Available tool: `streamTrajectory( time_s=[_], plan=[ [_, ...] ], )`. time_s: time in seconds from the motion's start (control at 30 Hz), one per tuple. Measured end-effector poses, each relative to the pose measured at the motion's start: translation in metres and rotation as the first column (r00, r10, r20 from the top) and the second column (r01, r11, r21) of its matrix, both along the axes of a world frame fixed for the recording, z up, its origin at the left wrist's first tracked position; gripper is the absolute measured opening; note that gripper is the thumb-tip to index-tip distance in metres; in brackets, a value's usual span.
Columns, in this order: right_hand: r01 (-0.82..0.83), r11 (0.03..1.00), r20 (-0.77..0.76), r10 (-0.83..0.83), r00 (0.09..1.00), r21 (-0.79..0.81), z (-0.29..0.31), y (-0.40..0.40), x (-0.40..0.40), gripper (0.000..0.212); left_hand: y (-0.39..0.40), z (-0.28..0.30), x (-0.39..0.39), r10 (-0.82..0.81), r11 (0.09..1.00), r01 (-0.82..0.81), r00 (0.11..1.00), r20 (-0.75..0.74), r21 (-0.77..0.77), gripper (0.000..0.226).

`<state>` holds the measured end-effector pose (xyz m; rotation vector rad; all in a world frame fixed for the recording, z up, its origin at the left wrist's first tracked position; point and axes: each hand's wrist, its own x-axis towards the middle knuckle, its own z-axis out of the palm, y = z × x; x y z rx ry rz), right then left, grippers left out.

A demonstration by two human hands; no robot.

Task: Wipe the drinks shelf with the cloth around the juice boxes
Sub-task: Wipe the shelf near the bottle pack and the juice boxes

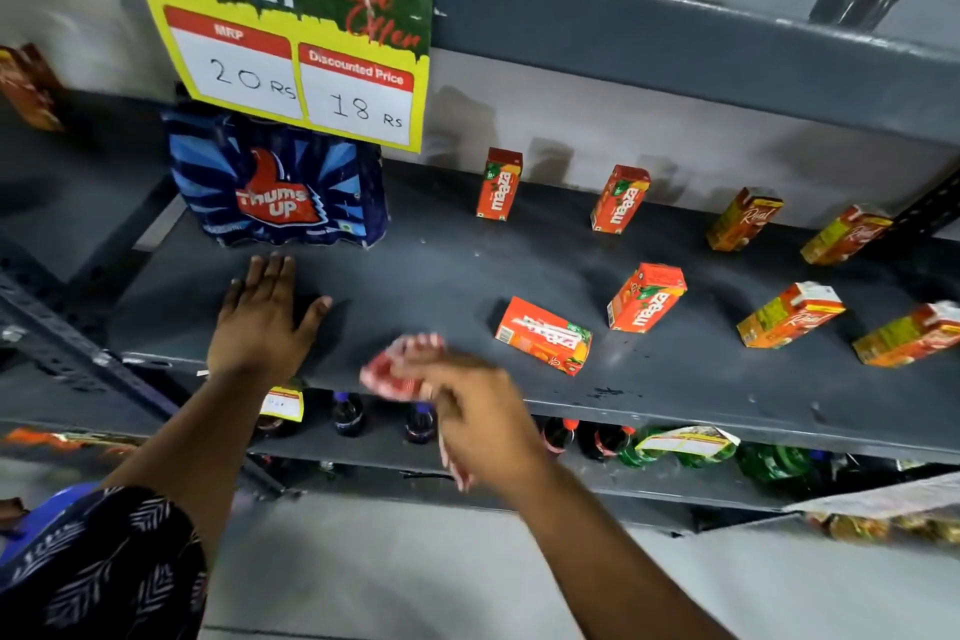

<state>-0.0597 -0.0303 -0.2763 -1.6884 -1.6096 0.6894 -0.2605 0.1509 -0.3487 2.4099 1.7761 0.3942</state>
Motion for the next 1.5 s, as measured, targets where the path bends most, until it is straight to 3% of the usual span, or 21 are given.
streamTrajectory(
  time_s=[0.13,0.23,0.3,0.37,0.43,0.63,0.87,1.07,1.13,1.23,1.37,1.43,1.5],
  plan=[
    [0.192,0.971,0.057,-0.202,0.978,0.14,0.029,0.089,0.018,0.046,-0.001,-0.002,0.0,-0.003,1.0,0.003,1.0,0.008,0.014,0.086],
    [0.328,0.943,0.035,-0.327,0.944,-0.054,0.006,0.156,0.037,0.052,0.001,-0.003,0.0,0.003,1.0,-0.004,1.0,0.025,0.012,0.084],
    [0.403,0.899,0.224,-0.362,0.905,-0.174,-0.022,0.177,0.041,0.056,0.002,-0.003,0.0,0.013,1.0,-0.014,0.999,0.043,0.018,0.083],
    [0.488,0.859,0.394,-0.398,0.828,-0.157,-0.042,0.181,0.034,0.064,0.003,-0.005,0.0,0.016,1.0,-0.017,0.998,0.057,0.014,0.082],
    [0.504,0.858,0.401,-0.428,0.81,-0.101,-0.049,0.182,0.027,0.068,0.003,-0.006,0.0,0.007,1.0,-0.008,0.998,0.066,0.021,0.08],
    [0.366,0.93,0.294,-0.341,0.893,-0.034,-0.043,0.187,0.024,0.056,0.003,-0.004,0.0,-0.013,1.0,0.011,0.996,0.086,0.027,0.075],
    [0.16,0.987,0.095,-0.158,0.983,-0.019,-0.045,0.104,0.011,0.034,0.002,-0.003,0.0,-0.016,1.0,0.015,0.996,0.085,0.017,0.077],
    [-0.09,0.974,-0.161,0.057,0.985,-0.208,-0.034,0.047,0.013,0.036,0.002,0.0,-0.001,-0.03,1.0,0.03,0.997,0.068,0.004,0.078],
    [-0.123,0.974,-0.191,0.086,0.978,-0.191,-0.02,0.043,0.017,0.037,0.0,0.001,-0.001,-0.029,0.999,0.028,0.997,0.066,0.023,0.078],
    [-0.114,0.991,-0.088,0.108,0.99,-0.066,0.004,0.062,0.023,0.033,-0.007,0.006,0.003,-0.036,0.996,0.031,0.997,0.065,0.078,0.076],
    [-0.2,0.979,0.259,0.206,0.944,-0.048,0.022,0.072,0.026,0.041,-0.026,0.023,0.027,-0.089,0.986,0.057,0.975,0.206,0.156,0.065],
    [-0.052,0.989,0.332,0.002,0.943,0.141,0.02,0.051,0.045,0.039,-0.037,0.029,0.045,-0.21,0.969,0.175,0.955,0.209,0.175,0.06],
    [0.199,0.962,0.362,-0.255,0.897,0.185,0.012,0.025,0.08,0.045,-0.048,0.026,0.062,-0.348,0.933,0.33,0.928,0.131,0.143,0.058]
  ],
)
